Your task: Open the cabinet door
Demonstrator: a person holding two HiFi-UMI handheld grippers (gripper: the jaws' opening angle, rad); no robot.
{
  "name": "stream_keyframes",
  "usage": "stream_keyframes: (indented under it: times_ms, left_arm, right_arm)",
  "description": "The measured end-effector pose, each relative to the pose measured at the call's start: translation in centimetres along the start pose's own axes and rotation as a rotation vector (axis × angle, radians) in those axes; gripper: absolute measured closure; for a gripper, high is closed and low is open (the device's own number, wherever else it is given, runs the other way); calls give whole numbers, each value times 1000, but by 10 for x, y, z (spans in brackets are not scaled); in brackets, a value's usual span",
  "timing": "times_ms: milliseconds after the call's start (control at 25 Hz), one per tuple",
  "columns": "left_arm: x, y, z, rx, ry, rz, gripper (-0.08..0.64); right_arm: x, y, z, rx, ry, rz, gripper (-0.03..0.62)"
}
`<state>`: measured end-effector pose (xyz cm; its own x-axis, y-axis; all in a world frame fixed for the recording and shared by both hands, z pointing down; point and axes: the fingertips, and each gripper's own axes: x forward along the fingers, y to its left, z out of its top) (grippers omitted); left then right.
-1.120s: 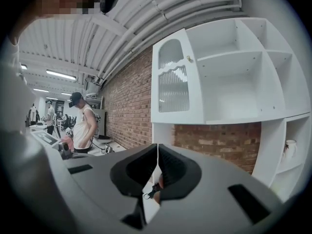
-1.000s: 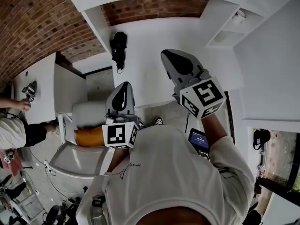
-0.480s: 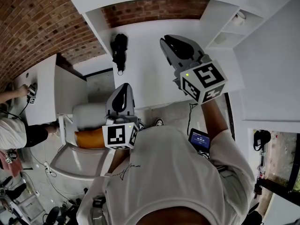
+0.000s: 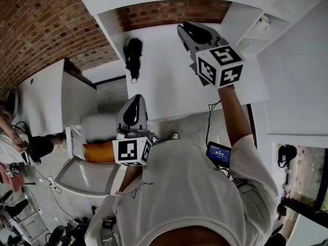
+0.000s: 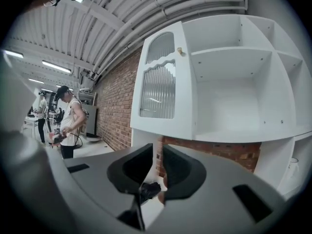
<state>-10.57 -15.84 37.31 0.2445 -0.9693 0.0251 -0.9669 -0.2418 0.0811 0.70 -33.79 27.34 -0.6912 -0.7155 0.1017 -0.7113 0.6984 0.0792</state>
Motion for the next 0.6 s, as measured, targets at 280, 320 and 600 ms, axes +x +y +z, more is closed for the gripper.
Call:
stream_keyframes:
  times_ms: [280, 320, 600]
  left_arm:
    - [-2, 8, -1, -4, 1, 10, 545]
    - [-2, 9, -1, -4, 2, 11, 543]
    - [-1, 11, -4, -7, 6, 16, 543]
  right_arm:
    - [23, -21, 8, 16, -15, -44, 508]
    - [26, -25, 9, 19, -15, -51, 508]
    - [50, -50, 10, 46, -23, -103, 499]
